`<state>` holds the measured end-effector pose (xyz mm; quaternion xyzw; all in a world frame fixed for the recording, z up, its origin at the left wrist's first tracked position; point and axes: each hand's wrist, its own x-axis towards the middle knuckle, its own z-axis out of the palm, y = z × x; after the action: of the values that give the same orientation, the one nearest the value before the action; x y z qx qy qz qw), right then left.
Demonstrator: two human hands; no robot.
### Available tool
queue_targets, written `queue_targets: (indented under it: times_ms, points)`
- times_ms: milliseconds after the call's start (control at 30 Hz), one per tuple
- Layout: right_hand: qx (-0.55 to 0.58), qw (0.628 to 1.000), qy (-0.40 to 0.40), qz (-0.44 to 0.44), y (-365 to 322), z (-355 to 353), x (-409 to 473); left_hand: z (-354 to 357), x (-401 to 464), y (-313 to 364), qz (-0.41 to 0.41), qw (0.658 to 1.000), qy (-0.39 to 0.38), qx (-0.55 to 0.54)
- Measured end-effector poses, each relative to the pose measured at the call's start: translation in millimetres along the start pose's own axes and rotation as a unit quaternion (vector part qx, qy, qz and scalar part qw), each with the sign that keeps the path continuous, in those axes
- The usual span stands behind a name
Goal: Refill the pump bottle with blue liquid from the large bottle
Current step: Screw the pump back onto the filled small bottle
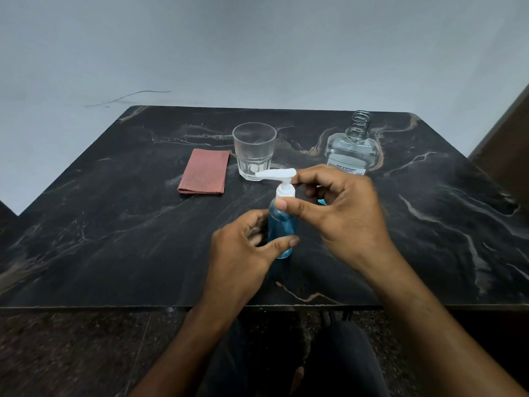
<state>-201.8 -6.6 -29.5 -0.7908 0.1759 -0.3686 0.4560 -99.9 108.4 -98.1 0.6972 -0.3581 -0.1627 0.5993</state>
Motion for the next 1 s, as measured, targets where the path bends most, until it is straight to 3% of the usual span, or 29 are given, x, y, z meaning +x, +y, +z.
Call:
queue_targets:
  times_ms: [133,367,633,700,867,1000]
  points:
    - [-0.031,0.997,0.064,0.004,0,11,-3,0,0,1,0.000,1.000,0.008,-0.001]
    - [-0.014,0.999,-0.045,-0.002,-2,0,1,0,1,1,-0.003,1.000,0.003,-0.003]
    - [-0.084,0.993,0.085,-0.016,-1,15,-1,0,1,-2,-0.005,1.000,0.011,0.005]
    - [-0.085,0.994,0.062,-0.011,-2,13,0,-1,1,-3,-0.004,1.000,0.013,0.007]
    - [-0.045,0.996,-0.082,-0.010,-8,-10,7,0,0,0,-0.003,1.000,0.003,0.009]
    - [-0.095,0.991,-0.085,-0.047,-6,-8,5,1,0,2,-0.008,1.000,-0.001,0.012]
